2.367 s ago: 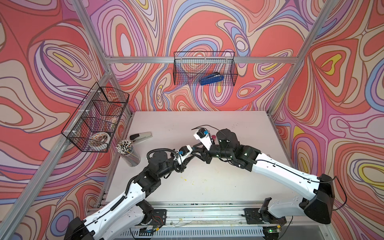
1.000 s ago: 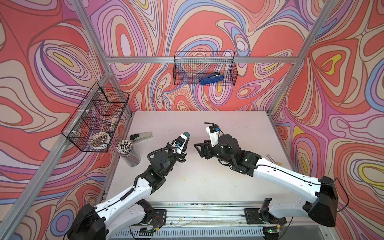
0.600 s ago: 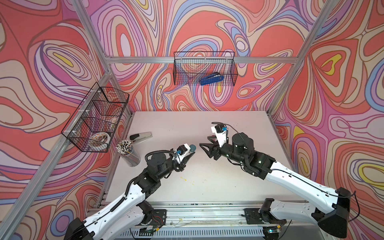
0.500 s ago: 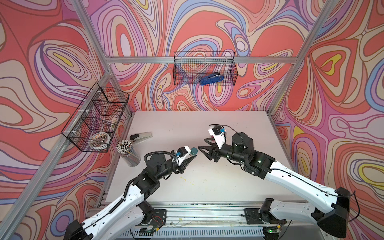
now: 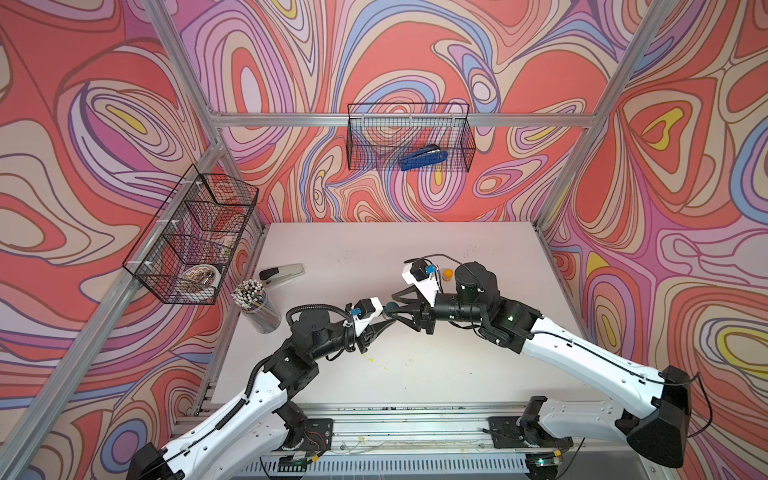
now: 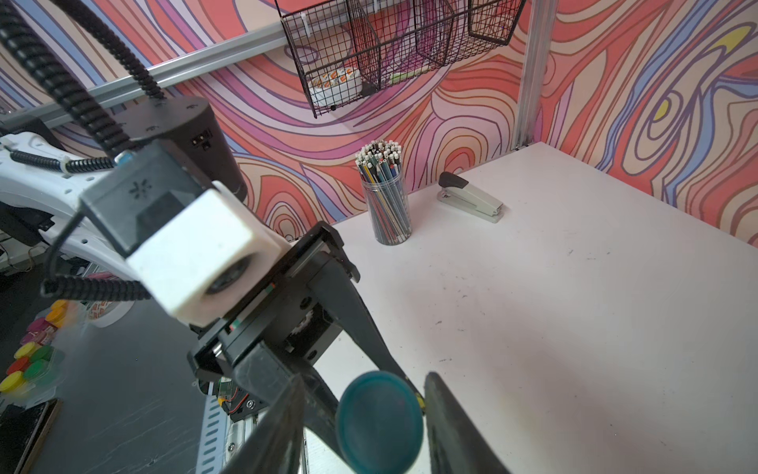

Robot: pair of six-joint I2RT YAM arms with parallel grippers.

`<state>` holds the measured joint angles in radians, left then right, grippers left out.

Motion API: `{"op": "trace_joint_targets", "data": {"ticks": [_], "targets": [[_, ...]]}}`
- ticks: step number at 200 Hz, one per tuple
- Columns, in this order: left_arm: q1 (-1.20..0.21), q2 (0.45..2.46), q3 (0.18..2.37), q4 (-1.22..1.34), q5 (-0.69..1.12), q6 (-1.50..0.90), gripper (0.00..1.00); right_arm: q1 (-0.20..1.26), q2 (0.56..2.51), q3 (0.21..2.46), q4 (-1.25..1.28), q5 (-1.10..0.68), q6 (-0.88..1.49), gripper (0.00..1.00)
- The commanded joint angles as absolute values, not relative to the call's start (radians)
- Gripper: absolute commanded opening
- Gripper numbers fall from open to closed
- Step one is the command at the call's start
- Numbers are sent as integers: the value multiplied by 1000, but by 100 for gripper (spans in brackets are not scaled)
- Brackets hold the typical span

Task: Close the paint jar lid
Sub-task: Screw the lid onto the paint jar.

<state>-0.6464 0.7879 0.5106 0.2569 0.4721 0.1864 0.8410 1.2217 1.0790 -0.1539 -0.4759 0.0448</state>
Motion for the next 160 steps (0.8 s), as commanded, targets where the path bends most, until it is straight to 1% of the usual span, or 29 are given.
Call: {"op": "trace_joint_targets", "data": {"ticks": [1,53,85,103,137,160], "targets": [[-637,784,528,265,487,183,29,838,1233,1094,-178,-477,36,49],[-637,780,529,262,483,186,30,839,1251,1095,-184,-439,44,57],[-637,782,529,262,480,186,29,838,1254,1098,-187,-451,44,50],[-637,783,531,262,479,186,29,838,1255,1098,-189,-455,44,43],[-637,785,535,264,465,191,29,839,1258,1098,-189,-457,50,38],[-637,796,549,267,434,208,29,838,1265,1097,-175,-454,69,36]]}}
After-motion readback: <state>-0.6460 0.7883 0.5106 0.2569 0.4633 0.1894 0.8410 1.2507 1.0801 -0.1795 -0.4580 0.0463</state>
